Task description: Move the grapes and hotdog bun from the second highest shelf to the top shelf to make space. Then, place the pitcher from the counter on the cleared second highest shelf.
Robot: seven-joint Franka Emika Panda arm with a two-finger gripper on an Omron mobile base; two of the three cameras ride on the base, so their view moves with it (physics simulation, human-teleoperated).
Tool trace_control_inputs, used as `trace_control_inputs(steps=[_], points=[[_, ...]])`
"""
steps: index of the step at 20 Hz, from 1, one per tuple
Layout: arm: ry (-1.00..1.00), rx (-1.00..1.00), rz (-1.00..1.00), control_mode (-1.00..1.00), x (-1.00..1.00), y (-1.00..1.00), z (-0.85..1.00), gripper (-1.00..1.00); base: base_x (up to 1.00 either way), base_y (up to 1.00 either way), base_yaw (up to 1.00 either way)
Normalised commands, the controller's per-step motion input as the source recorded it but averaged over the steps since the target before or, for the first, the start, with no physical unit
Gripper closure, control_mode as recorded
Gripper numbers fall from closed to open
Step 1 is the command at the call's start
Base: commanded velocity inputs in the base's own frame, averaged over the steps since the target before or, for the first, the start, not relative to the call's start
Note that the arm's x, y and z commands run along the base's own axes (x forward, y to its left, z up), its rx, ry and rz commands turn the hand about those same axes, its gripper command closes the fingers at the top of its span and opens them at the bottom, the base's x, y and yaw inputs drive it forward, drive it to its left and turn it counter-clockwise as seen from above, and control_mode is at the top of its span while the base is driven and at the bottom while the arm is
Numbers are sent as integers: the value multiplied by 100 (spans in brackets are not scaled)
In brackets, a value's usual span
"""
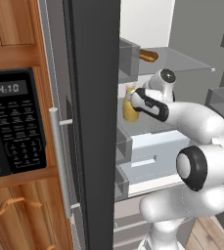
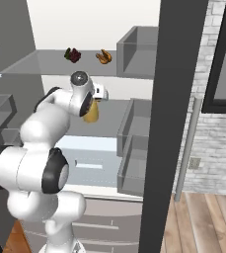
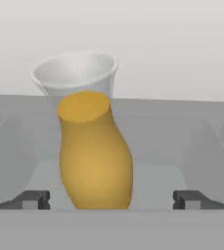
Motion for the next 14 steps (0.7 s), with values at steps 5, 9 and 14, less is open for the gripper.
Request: trace_control_inputs(steps=[5, 9, 14], points=[[6, -10, 0, -100, -93, 0, -11, -100, 0, 0, 0], [0, -11, 0, -100, -100, 1, -30, -100, 0, 0, 0], [0, -3, 0, -100, -100, 0, -14, -100, 0, 0, 0]])
